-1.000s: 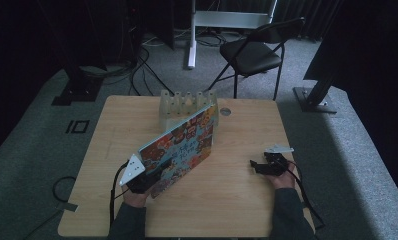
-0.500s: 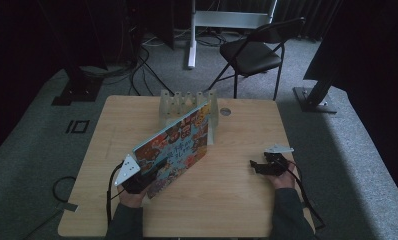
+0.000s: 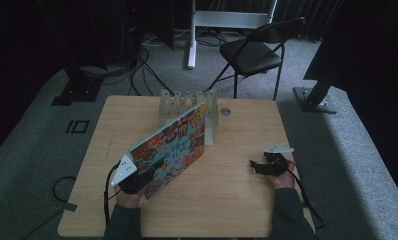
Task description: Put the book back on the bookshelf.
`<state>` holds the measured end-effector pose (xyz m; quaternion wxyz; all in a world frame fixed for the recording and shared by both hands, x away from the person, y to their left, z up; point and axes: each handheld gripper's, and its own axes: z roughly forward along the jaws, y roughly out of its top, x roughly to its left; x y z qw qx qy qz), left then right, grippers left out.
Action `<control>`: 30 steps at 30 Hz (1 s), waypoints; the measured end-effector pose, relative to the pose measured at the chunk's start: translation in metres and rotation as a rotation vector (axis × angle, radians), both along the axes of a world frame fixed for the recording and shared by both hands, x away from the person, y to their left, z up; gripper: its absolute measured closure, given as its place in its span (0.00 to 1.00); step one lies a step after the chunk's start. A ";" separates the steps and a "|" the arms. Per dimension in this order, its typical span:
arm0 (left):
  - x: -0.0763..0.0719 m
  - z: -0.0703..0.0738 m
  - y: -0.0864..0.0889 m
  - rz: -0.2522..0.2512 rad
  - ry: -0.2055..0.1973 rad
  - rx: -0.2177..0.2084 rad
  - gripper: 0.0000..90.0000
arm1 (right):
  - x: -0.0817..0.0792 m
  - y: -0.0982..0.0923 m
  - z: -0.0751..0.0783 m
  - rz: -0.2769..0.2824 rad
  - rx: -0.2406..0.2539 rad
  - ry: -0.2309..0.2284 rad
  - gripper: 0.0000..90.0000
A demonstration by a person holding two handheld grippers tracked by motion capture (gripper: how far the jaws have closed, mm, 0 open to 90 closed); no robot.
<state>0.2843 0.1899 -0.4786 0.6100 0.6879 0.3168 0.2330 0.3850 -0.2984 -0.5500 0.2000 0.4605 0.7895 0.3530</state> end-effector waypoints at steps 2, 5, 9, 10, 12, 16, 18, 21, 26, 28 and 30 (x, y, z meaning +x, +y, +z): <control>0.000 0.000 0.002 0.002 0.002 -0.001 0.90 | 0.000 0.000 0.000 0.000 0.000 0.000 0.26; -0.001 0.000 0.004 0.007 0.007 -0.008 0.90 | 0.000 0.000 0.000 0.000 0.000 0.000 0.27; 0.001 0.000 0.009 0.010 0.022 -0.031 0.90 | 0.000 0.000 0.000 0.000 0.000 0.000 0.26; 0.001 0.000 0.011 0.014 0.024 -0.037 0.90 | 0.000 0.000 0.000 0.000 -0.001 -0.001 0.27; 0.002 0.000 0.013 0.018 0.028 -0.043 0.90 | 0.000 0.000 0.000 0.000 -0.001 0.000 0.26; 0.001 0.002 0.015 0.023 0.026 -0.038 0.90 | 0.000 0.000 0.000 -0.001 -0.001 0.000 0.26; 0.001 0.003 0.016 0.025 0.023 -0.030 0.90 | 0.000 0.000 0.000 0.000 -0.001 0.000 0.27; 0.000 0.004 0.018 0.031 0.023 -0.029 0.90 | 0.000 0.000 0.000 0.000 -0.002 -0.001 0.26; 0.001 0.005 0.020 0.041 0.027 -0.038 0.90 | 0.000 0.000 0.000 0.000 -0.001 0.000 0.26; 0.000 0.005 0.021 0.045 0.026 -0.039 0.90 | 0.000 0.000 0.000 0.000 -0.001 0.000 0.27; 0.000 0.006 0.022 0.050 0.026 -0.039 0.90 | 0.000 0.000 0.000 0.000 -0.001 0.000 0.26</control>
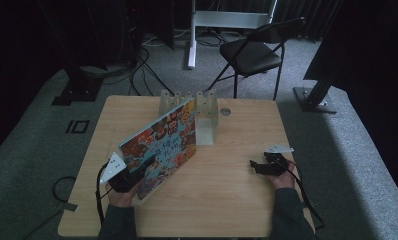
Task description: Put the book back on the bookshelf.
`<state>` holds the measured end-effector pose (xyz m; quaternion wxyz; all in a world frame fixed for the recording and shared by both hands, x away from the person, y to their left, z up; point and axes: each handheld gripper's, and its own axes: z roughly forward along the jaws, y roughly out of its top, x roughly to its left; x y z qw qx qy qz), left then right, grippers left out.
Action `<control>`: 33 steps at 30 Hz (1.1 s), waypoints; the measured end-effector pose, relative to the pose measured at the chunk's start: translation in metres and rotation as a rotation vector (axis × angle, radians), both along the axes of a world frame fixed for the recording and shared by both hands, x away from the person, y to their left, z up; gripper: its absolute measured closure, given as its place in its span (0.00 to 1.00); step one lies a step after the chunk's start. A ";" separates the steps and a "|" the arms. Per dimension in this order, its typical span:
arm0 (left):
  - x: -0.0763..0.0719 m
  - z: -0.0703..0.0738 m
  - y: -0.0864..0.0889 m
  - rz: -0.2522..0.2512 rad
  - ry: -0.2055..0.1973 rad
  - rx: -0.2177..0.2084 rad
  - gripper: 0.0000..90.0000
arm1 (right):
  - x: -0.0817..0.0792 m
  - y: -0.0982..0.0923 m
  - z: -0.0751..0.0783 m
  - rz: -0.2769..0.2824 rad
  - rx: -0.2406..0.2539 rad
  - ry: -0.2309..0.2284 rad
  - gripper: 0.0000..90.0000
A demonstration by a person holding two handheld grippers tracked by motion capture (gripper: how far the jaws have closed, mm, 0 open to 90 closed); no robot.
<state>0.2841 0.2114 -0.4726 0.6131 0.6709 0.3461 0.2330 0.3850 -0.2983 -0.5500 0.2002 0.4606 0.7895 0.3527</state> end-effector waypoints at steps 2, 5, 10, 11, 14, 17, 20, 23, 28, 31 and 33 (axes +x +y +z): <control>-0.001 0.001 0.000 0.003 0.000 0.000 0.90 | 0.000 0.000 0.000 0.000 0.000 0.000 0.26; -0.001 0.002 0.002 0.012 -0.001 0.000 0.90 | 0.000 0.000 0.000 0.000 0.000 0.000 0.27; -0.002 0.002 0.004 0.026 -0.001 -0.001 0.90 | 0.000 0.000 0.000 0.001 -0.001 -0.001 0.26; -0.003 0.002 0.005 0.028 -0.001 -0.006 0.90 | 0.000 0.000 0.000 0.001 -0.001 -0.001 0.26; -0.003 0.002 0.007 0.029 0.002 -0.016 0.90 | 0.000 0.000 0.000 0.001 -0.001 -0.001 0.26; -0.003 0.003 0.008 0.034 0.000 -0.017 0.90 | 0.000 0.000 0.000 0.001 -0.001 -0.001 0.26; -0.004 0.004 0.008 0.047 -0.002 -0.019 0.90 | 0.000 0.000 0.000 0.001 -0.001 -0.001 0.26; -0.004 0.004 0.009 0.053 -0.004 -0.023 0.90 | 0.000 0.000 0.000 0.001 -0.001 -0.001 0.26; -0.003 0.005 0.009 0.068 -0.006 -0.023 0.90 | 0.000 0.000 0.000 0.001 0.000 -0.001 0.26; -0.003 0.006 0.009 0.079 -0.008 -0.016 0.90 | 0.000 0.000 0.000 0.001 -0.001 -0.001 0.26; -0.003 0.007 0.009 0.083 -0.010 -0.016 0.90 | 0.000 0.000 0.000 0.001 -0.001 -0.001 0.26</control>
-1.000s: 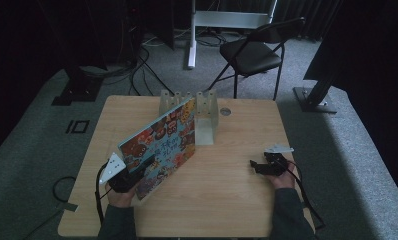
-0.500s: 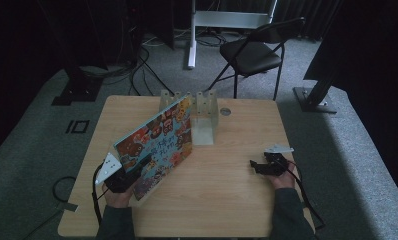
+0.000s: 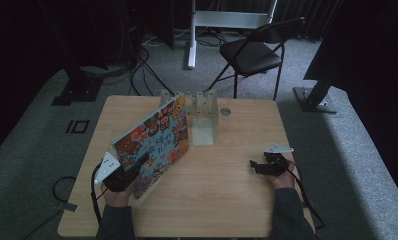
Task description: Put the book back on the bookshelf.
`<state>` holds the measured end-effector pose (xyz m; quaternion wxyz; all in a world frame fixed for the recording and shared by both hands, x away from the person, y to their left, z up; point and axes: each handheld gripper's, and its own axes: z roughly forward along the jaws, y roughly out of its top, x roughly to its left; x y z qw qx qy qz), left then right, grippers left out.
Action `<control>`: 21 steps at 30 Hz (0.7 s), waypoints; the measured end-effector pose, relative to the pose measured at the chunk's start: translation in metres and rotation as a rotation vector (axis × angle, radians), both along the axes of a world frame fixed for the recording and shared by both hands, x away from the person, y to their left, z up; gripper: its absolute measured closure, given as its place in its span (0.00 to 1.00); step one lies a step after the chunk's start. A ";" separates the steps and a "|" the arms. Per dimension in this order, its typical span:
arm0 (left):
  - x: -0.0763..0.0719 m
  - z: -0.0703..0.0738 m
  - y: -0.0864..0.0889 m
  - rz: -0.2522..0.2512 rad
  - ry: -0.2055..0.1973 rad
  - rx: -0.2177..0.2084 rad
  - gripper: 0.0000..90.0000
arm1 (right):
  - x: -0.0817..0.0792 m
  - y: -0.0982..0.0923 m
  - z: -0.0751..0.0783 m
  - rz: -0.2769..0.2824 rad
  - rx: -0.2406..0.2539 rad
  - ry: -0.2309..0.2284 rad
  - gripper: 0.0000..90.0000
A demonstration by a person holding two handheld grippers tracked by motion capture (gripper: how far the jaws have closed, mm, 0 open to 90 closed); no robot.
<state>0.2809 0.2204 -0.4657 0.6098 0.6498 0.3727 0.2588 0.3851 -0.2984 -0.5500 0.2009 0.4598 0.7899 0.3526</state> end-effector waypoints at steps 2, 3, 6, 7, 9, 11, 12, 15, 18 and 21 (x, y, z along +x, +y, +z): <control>0.000 0.001 0.000 0.004 -0.001 0.005 0.90 | 0.000 0.000 0.000 0.000 0.000 0.000 0.26; 0.000 0.001 0.000 0.006 -0.002 0.007 0.90 | 0.000 0.000 0.000 0.000 0.000 0.000 0.26; 0.000 0.003 -0.002 0.020 -0.005 0.017 0.90 | 0.000 0.000 0.000 -0.001 0.001 0.001 0.26; 0.000 0.003 -0.002 0.025 -0.006 0.020 0.90 | 0.000 0.000 0.000 -0.001 0.001 0.001 0.26; 0.000 0.004 -0.002 0.030 -0.008 0.024 0.90 | 0.000 0.000 0.000 -0.001 0.001 0.001 0.26; 0.000 0.004 -0.003 0.036 -0.008 0.024 0.90 | 0.000 0.000 0.000 0.000 0.001 0.001 0.26; -0.001 0.004 -0.003 0.040 -0.008 0.024 0.90 | 0.000 0.000 0.000 -0.001 0.001 0.001 0.26; -0.001 0.005 -0.004 0.050 -0.014 0.024 0.90 | 0.000 0.000 0.000 -0.001 0.001 0.001 0.26; 0.000 0.006 -0.003 0.053 -0.013 0.017 0.90 | 0.000 0.000 0.000 -0.001 0.000 0.001 0.26; -0.001 0.006 -0.003 0.059 -0.016 0.013 0.90 | 0.000 0.000 0.000 -0.001 0.000 0.001 0.26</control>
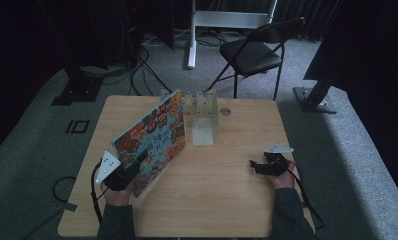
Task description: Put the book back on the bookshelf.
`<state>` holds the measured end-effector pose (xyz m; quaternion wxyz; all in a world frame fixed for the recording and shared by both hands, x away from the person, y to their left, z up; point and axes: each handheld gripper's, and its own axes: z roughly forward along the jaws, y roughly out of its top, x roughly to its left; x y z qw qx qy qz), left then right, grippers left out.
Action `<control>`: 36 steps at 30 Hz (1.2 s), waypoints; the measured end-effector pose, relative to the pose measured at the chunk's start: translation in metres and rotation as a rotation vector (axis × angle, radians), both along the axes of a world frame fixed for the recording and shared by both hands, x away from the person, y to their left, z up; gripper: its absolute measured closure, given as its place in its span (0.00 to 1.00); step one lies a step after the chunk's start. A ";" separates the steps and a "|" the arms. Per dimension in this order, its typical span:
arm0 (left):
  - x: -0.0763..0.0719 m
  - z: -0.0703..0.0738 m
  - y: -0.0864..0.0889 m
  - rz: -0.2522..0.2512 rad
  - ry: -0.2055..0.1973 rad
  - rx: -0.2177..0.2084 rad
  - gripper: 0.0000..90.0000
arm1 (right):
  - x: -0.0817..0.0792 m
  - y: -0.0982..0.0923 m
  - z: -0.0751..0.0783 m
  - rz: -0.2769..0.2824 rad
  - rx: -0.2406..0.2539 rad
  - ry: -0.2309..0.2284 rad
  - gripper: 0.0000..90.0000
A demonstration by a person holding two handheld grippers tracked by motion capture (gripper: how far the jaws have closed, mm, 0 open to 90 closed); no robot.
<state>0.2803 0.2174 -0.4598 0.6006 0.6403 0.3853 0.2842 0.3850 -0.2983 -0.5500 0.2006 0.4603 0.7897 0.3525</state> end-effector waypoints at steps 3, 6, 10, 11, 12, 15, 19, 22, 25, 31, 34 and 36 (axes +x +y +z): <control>-0.001 0.001 0.000 0.009 -0.004 -0.001 0.90 | 0.000 0.000 0.000 0.000 0.000 0.000 0.26; 0.000 0.002 0.000 0.021 -0.008 0.000 0.90 | 0.000 0.000 0.000 0.000 0.000 0.000 0.26; -0.001 0.004 -0.002 0.040 -0.017 0.017 0.90 | 0.000 0.000 0.000 0.000 -0.001 0.000 0.26; -0.001 0.005 -0.003 0.044 -0.019 0.020 0.90 | 0.000 0.000 0.000 0.000 0.000 0.000 0.26; -0.001 0.005 -0.003 0.047 -0.020 0.021 0.90 | 0.000 0.000 0.000 0.000 0.000 0.000 0.26; 0.000 0.006 -0.004 0.058 -0.023 0.023 0.90 | 0.000 0.000 0.000 0.000 0.000 0.000 0.26; 0.002 0.006 -0.006 0.070 -0.024 0.034 0.90 | 0.000 0.000 0.000 0.000 0.000 0.000 0.26; 0.004 0.006 -0.007 0.077 -0.019 0.031 0.90 | 0.000 0.000 0.000 0.000 0.000 0.000 0.26; 0.005 0.006 -0.008 0.085 -0.022 0.028 0.90 | 0.000 0.000 0.000 0.000 0.000 0.000 0.26; 0.009 0.008 -0.011 0.104 -0.023 0.034 0.90 | 0.000 0.000 0.000 0.000 0.000 0.000 0.26; 0.011 0.009 -0.012 0.113 -0.027 0.031 0.90 | 0.000 0.000 0.000 0.000 0.000 0.000 0.26; 0.012 0.010 -0.012 0.115 -0.029 0.032 0.90 | 0.000 0.000 0.000 0.000 0.000 0.000 0.26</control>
